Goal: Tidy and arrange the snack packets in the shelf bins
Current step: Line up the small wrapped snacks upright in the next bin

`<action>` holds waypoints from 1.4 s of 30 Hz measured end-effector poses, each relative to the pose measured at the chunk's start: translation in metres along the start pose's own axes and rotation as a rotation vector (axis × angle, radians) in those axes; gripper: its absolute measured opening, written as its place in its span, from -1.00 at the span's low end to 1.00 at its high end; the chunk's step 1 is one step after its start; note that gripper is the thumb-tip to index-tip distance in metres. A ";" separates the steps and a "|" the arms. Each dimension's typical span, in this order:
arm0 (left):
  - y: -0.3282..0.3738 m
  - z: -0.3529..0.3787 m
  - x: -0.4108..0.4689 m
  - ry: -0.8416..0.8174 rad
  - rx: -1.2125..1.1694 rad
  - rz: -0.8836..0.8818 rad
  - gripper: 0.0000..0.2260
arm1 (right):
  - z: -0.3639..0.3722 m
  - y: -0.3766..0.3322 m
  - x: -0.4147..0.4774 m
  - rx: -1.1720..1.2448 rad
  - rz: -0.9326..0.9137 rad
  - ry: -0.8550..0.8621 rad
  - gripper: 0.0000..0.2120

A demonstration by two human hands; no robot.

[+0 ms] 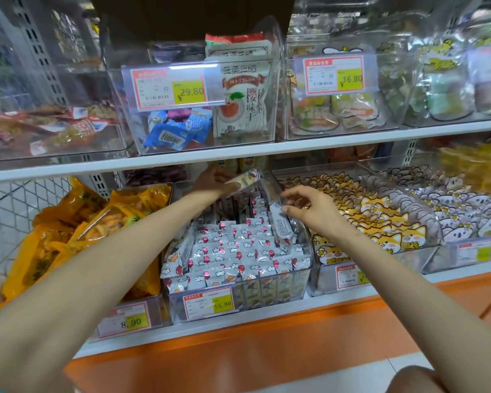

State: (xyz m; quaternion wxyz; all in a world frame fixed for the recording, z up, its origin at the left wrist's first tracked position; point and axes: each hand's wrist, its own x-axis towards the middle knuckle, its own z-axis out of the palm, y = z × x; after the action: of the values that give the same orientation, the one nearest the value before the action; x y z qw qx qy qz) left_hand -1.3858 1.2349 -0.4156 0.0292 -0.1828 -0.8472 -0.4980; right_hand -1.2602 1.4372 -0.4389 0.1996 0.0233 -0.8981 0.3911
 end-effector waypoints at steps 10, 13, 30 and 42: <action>-0.001 -0.004 -0.006 0.006 0.235 0.021 -0.65 | 0.000 0.005 -0.002 -0.017 -0.019 -0.029 -0.74; 0.001 -0.002 -0.010 -0.013 0.300 -0.001 -0.63 | -0.001 0.008 -0.004 -0.073 -0.053 -0.073 -0.72; 0.008 0.015 -0.014 -0.193 0.417 -0.014 -0.45 | -0.006 0.008 -0.010 -0.121 -0.094 -0.153 -0.68; -0.004 0.026 -0.008 -0.473 0.502 -0.111 -0.72 | -0.019 0.003 -0.015 -0.190 -0.129 -0.435 -0.44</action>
State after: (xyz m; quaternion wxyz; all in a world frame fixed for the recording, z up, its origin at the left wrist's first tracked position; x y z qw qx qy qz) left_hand -1.3763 1.2532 -0.4341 -0.1510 -0.2340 -0.9352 -0.2187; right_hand -1.2408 1.4508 -0.4346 0.0274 0.1456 -0.9494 0.2770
